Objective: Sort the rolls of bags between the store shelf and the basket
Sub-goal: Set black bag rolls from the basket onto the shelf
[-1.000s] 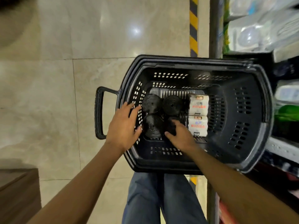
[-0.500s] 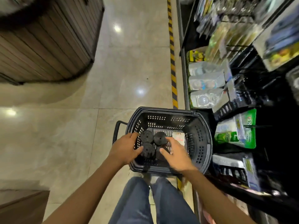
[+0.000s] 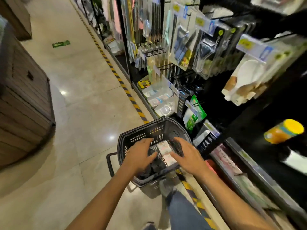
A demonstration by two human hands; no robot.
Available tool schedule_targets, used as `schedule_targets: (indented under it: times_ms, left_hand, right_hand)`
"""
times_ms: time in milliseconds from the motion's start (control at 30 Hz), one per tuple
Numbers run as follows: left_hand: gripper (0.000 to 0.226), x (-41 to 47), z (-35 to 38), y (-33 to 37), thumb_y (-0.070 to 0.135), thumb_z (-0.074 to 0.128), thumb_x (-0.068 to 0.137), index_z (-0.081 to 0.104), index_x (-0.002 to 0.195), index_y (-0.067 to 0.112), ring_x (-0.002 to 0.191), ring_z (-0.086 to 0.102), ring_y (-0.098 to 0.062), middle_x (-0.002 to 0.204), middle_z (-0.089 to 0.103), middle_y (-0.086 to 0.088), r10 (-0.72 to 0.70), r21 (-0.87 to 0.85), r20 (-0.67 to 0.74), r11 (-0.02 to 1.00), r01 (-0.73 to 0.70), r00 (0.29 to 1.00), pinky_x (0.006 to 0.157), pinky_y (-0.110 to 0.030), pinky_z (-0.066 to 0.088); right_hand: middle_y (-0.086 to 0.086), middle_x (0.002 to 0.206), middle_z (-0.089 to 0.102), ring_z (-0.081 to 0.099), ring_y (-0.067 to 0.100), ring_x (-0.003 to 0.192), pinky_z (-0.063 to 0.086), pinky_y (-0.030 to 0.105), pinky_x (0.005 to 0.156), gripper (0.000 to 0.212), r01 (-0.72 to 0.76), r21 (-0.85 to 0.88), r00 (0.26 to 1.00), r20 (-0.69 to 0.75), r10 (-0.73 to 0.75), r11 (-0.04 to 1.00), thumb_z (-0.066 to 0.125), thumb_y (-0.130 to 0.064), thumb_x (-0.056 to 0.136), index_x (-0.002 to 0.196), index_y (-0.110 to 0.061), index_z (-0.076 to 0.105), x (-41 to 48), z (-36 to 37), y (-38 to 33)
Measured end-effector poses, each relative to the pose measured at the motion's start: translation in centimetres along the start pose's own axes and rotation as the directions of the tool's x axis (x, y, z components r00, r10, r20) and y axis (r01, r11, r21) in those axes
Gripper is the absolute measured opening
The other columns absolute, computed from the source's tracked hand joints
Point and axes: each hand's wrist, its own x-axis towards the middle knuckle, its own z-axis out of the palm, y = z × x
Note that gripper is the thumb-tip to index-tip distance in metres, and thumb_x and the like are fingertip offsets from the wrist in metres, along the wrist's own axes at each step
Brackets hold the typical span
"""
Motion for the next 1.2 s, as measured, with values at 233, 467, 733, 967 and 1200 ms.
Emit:
schedule_targets:
  times_ms: [233, 467, 733, 967, 1200]
  left_hand:
    - [0.057, -1.0, 1.5, 8.4, 0.044, 0.053, 0.091, 0.036, 0.141, 0.022, 0.128, 0.043, -0.019, 0.142, 0.045, -0.001, 0.317, 0.029, 0.115, 0.946, -0.322, 0.942, 0.102, -0.030, 0.036]
    - [0.058, -0.6, 4.6, 20.8, 0.044, 0.053, 0.091, 0.036, 0.142, 0.021, 0.130, 0.042, -0.017, 0.142, 0.044, 0.000, 0.561, 0.031, 0.207, 0.815, -0.579, 0.801, 0.101, -0.026, 0.032]
    - [0.058, 3.3, 9.0, 32.5, 0.043, 0.051, 0.093, 0.033, 0.143, 0.022, 0.132, 0.039, -0.017, 0.146, 0.039, 0.002, 0.623, 0.039, 0.246, 0.759, -0.650, 0.742, 0.104, -0.029, 0.033]
    - [0.066, 11.4, 13.3, 38.5, 0.046, 0.054, 0.090, 0.030, 0.145, 0.018, 0.129, 0.044, -0.019, 0.147, 0.037, 0.000, 0.533, 0.038, 0.238, 0.830, -0.557, 0.812, 0.100, -0.032, 0.038]
    - [0.093, 22.6, 19.5, 41.0, 0.040, 0.070, 0.081, 0.018, 0.149, 0.007, 0.141, 0.027, -0.024, 0.153, 0.027, -0.012, 0.458, -0.146, 0.122, 0.886, -0.441, 0.880, 0.112, -0.031, 0.022]
  right_hand:
    - [0.002, 0.138, 0.048, 0.047, 0.022, 0.125, 0.041, 0.034, 0.098, 0.062, -0.249, 0.060, 0.938, -0.233, 0.257, 0.967, 0.054, -0.046, 0.088, 0.142, -0.023, 0.034, -11.0, -2.5, 3.0]
    - [0.004, 0.147, 0.038, 0.038, 0.021, 0.133, 0.030, 0.027, 0.103, 0.059, -0.446, 0.205, 0.765, -0.417, 0.490, 0.871, 0.054, -0.037, 0.093, 0.144, -0.017, 0.031, -20.4, -7.1, 8.7]
    - [0.003, 0.147, 0.038, 0.038, 0.019, 0.133, 0.033, 0.031, 0.107, 0.059, -0.507, 0.326, 0.646, -0.469, 0.602, 0.798, 0.053, -0.037, 0.094, 0.145, -0.016, 0.030, -24.3, -13.3, 17.3]
    - [0.006, 0.142, 0.045, 0.044, 0.022, 0.129, 0.037, 0.029, 0.100, 0.061, -0.536, 0.519, 0.558, -0.375, 0.741, 0.666, 0.057, -0.039, 0.091, 0.142, -0.013, 0.033, -19.7, -15.8, 25.9]
    - [0.010, 0.129, 0.054, 0.051, 0.031, 0.118, 0.039, 0.030, 0.086, 0.063, -0.237, 0.957, 0.208, -0.120, 0.971, 0.169, 0.067, -0.043, 0.083, 0.130, -0.005, 0.046, -11.6, -16.1, 35.0]
